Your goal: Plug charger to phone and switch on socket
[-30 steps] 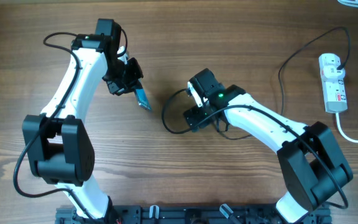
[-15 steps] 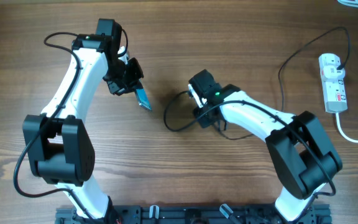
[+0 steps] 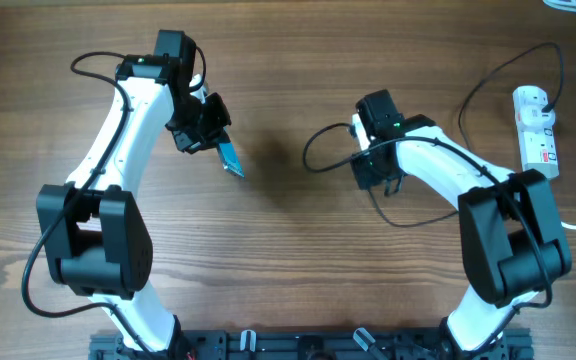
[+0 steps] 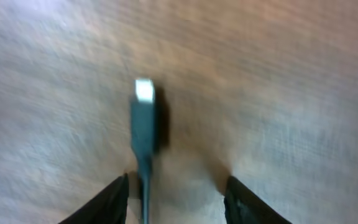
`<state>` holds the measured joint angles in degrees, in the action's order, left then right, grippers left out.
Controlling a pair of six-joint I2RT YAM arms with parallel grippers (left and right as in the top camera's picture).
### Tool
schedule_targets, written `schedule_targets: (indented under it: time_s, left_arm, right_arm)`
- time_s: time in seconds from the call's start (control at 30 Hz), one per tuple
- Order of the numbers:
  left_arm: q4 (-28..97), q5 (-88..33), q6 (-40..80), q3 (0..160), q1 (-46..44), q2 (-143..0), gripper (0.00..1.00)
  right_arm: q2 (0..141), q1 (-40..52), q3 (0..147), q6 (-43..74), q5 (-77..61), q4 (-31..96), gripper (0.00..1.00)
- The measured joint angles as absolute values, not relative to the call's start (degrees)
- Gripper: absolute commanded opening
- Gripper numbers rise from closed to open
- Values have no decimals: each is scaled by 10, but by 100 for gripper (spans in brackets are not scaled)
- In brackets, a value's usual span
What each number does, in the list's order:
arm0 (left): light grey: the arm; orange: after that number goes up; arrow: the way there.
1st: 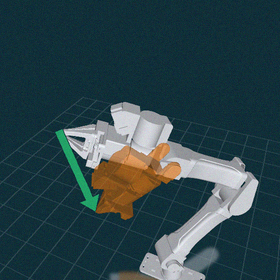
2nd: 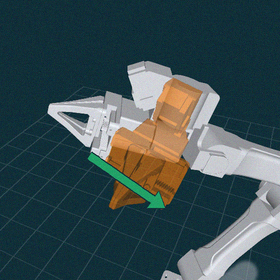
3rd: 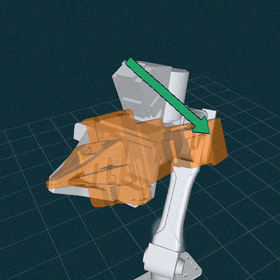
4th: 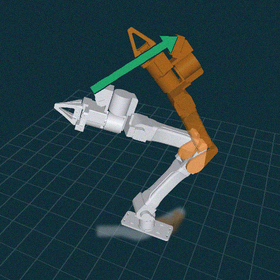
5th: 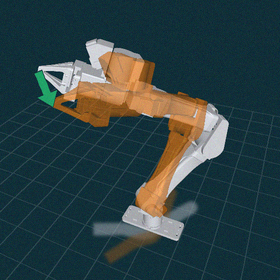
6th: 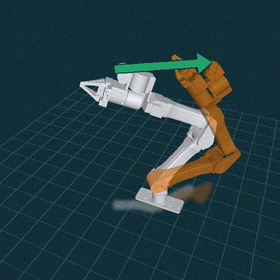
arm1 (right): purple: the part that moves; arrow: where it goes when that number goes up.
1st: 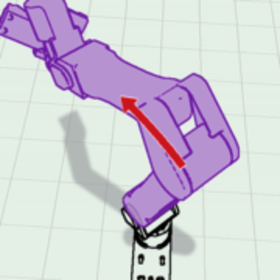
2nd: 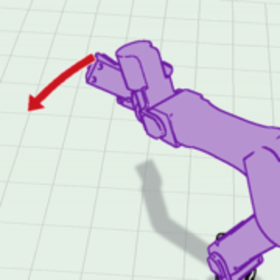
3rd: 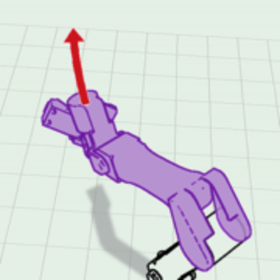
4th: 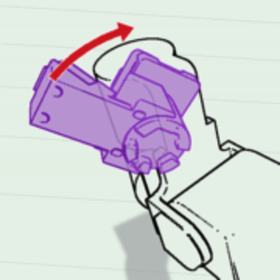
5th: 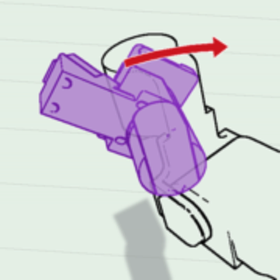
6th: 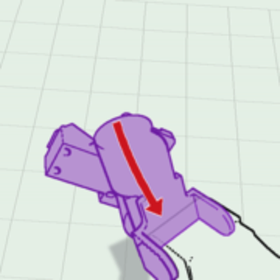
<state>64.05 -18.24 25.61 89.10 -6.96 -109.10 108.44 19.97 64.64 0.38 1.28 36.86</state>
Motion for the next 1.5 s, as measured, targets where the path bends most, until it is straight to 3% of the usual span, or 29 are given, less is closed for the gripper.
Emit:
schedule_targets:
  time_s: [0.33,0.67,0.8,1.23,1.5]
  left_arm:
    - [641,-182,256,891,-70,-1091,4]
    - [641,-182,256,891,-70,-1091,4]
    - [641,-182,256,891,-70,-1091,4]
    - [566,-226,253,891,-69,-1091,4]
    - [484,-367,238,891,-48,-1074,4]
  right_arm:
    - [1087,201,646,8,5,337,29]
    - [1088,201,645,12,-34,324,19]
    - [1088,201,645,14,-41,327,4]
    - [1089,196,646,14,-82,339,5]
    - [1067,115,646,-34,-342,392,4]
